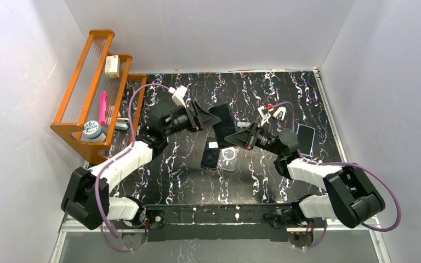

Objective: Take the phone out of the phone case
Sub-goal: Pick up the phone at the center of the board.

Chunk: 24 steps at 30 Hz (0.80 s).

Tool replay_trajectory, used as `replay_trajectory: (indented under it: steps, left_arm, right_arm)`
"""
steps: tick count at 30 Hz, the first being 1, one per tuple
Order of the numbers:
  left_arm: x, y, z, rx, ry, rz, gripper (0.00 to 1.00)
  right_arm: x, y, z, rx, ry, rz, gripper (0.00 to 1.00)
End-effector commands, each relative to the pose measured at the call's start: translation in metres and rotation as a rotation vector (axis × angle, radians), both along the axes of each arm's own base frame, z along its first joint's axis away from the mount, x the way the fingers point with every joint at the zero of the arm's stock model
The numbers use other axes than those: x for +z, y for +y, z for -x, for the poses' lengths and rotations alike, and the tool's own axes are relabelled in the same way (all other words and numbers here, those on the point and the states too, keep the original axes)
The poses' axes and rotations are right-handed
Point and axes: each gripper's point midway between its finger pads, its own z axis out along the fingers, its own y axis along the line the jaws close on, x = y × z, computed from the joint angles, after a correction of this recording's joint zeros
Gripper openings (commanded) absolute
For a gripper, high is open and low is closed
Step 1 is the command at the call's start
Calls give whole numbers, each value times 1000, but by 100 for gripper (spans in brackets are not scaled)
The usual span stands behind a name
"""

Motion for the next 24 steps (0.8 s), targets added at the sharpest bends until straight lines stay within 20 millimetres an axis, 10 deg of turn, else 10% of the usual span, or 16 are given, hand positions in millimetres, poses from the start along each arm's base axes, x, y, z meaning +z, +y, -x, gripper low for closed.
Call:
replay_trajectory:
  steps: [1, 19, 24]
  left_arm:
    - [21, -6, 9, -65, -29, 89, 72]
    - [29, -23, 20, -147, 24, 203, 35]
    - [32, -19, 16, -98, 24, 225, 10]
  right_arm:
    - [52, 0, 11, 61, -170, -118, 1]
    - [62, 8, 15, 152, -176, -176, 1]
    - [64, 11, 12, 148, -171, -185, 3]
